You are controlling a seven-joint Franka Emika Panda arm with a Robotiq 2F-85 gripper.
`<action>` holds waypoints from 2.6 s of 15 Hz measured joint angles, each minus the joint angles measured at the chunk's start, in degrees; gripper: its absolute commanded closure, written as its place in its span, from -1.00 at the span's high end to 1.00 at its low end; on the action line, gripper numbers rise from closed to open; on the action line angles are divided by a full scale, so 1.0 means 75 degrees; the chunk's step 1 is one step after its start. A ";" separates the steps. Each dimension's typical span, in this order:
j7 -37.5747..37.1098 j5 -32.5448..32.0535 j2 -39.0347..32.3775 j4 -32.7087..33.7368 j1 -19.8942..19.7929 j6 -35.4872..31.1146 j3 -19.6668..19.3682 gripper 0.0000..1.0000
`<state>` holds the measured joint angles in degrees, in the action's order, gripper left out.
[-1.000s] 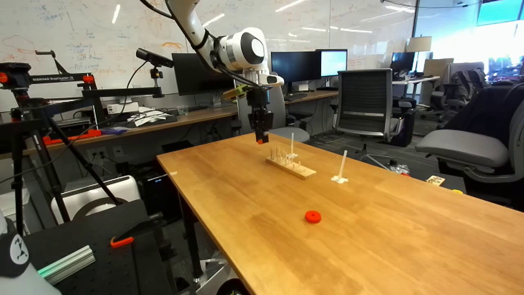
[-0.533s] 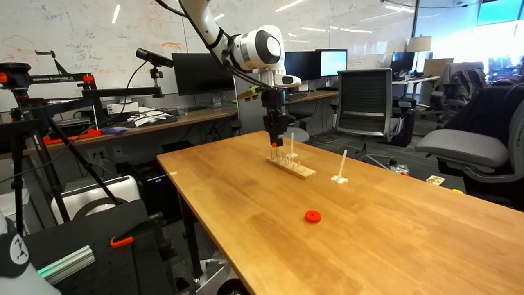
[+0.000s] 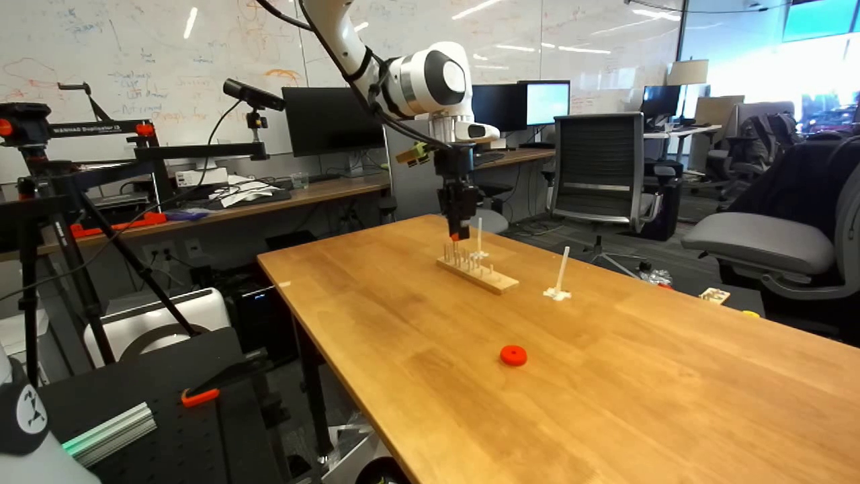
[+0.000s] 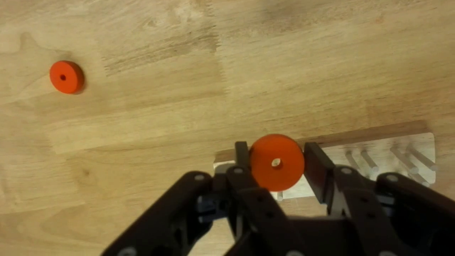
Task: Put the left orange object on the wooden board
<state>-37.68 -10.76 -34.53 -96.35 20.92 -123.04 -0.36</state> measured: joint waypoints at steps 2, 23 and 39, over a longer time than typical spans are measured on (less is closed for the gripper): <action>-0.0003 0.0088 -0.0151 0.0230 -0.0041 0.0079 0.0000 -0.65; 0.0217 0.0735 -0.1584 0.2482 -0.0538 0.1211 0.0003 -0.15; 0.0224 0.0735 -0.1915 0.2466 -0.0454 0.1091 0.0008 -0.65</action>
<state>-36.00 -5.25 -48.89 -77.85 17.51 -114.85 -0.30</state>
